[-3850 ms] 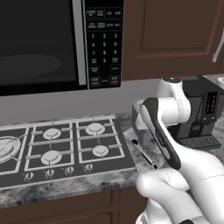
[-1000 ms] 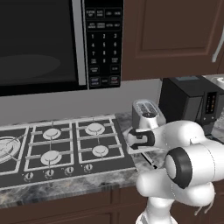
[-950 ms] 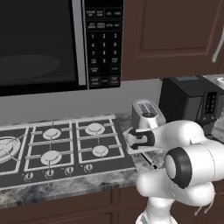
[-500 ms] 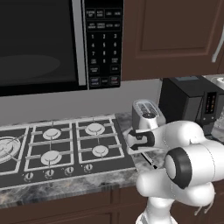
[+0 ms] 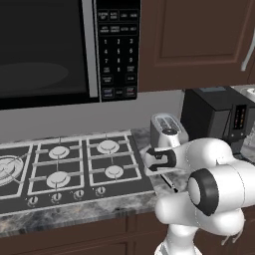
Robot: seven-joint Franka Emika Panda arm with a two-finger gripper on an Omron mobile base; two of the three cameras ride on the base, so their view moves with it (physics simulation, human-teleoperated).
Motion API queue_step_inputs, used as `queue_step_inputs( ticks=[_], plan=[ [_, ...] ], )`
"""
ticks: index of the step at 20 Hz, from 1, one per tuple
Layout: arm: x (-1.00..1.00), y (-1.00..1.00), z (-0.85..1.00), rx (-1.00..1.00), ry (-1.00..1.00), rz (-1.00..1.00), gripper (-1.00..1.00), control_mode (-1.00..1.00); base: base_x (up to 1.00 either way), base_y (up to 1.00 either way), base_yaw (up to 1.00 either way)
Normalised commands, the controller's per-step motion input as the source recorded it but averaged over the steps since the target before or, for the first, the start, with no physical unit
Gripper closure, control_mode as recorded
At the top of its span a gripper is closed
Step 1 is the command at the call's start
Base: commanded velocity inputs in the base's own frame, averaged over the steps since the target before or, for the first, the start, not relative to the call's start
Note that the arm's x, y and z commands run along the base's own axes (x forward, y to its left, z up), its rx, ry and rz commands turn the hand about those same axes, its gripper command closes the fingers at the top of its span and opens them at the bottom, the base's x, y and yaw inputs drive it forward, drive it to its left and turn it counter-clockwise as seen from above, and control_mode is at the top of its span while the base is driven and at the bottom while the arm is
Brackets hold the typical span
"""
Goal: Pick up the tongs from the counter and place them near the plate next to the oven.
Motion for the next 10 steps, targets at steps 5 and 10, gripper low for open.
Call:
queue_step_inputs(
  ticks=[5, 10],
  plan=[
    [-0.23, 0.0, 0.14, 0.0, -0.09, 0.0, 1.0, -1.0, 0.0, 0.0, 0.0],
    [-0.46, 0.03, 0.93, -0.08, -0.22, 0.0, 1.0, -1.0, 0.0, 0.0, 0.0]
  ],
)
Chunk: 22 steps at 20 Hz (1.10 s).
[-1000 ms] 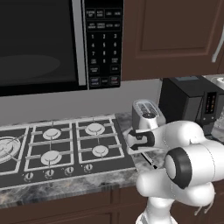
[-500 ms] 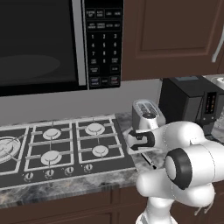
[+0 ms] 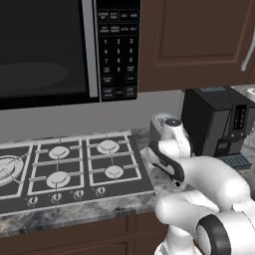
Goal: Pick up the tongs from the counter and place them near the plate next to the oven.
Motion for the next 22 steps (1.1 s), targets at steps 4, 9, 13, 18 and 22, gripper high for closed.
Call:
queue_step_inputs(
  ticks=[4, 9, 13, 18, 22],
  plan=[
    [-0.63, 0.16, 1.0, -0.06, -0.15, 0.0, 1.0, -1.0, 0.0, 0.0, 0.0],
    [-0.99, 0.05, 0.98, 0.0, -0.06, 0.0, 1.0, -1.0, 0.0, 0.0, 0.0],
    [-0.93, 0.0, 0.94, 0.0, -0.1, 0.0, 1.0, -1.0, 0.0, 0.0, 0.0],
    [-0.55, 0.06, 1.0, -0.05, -0.19, 0.0, 1.0, -1.0, 0.0, 0.0, 0.0],
    [-0.59, 0.06, 0.35, -0.04, -0.18, 0.0, 1.0, -1.0, 0.0, 0.0, 0.0]
  ],
)
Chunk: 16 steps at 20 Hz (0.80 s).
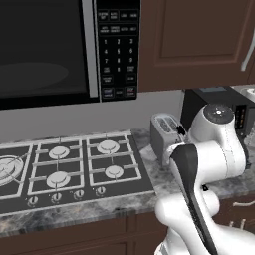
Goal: Pick up the tongs from the counter and place them near the plate next to the oven.
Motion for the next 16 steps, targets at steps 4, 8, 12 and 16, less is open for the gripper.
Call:
queue_step_inputs(
  ticks=[4, 8, 12, 16],
  plan=[
    [0.0, 0.0, 0.0, 0.0, 0.0, 0.0, 1.0, 1.0, -0.92, 0.06, 0.03],
    [0.0, 0.0, 0.0, 0.0, 0.0, 0.0, 1.0, 1.0, -1.0, 0.06, 0.4],
    [0.0, 0.0, 0.0, 0.0, 0.0, 0.0, 1.0, 1.0, -0.56, 0.01, 0.79],
    [0.0, 0.0, 0.0, 0.0, 0.0, 0.0, 1.0, 1.0, -0.18, 0.0, 0.92]
  ],
)
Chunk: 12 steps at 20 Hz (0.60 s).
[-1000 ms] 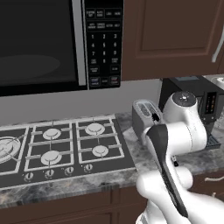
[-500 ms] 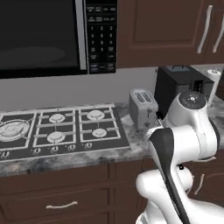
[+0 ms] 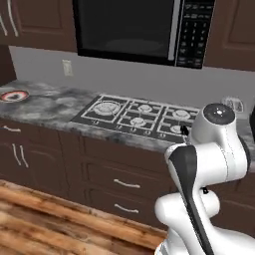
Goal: Pick up the tongs from the counter and place them near the plate next to the oven.
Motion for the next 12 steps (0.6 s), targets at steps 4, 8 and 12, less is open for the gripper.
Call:
queue_step_inputs(
  ticks=[4, 8, 12],
  plan=[
    [0.0, 0.0, 0.0, 0.0, 0.0, 0.0, 1.0, 1.0, 0.0, 0.0, 0.98],
    [0.0, 0.0, 0.0, 0.0, 0.0, 0.0, 1.0, 1.0, 0.0, 0.0, 1.0],
    [0.0, 0.0, 0.0, 0.0, 0.0, 0.0, 1.0, 1.0, 0.06, -0.09, 0.92]
  ],
)
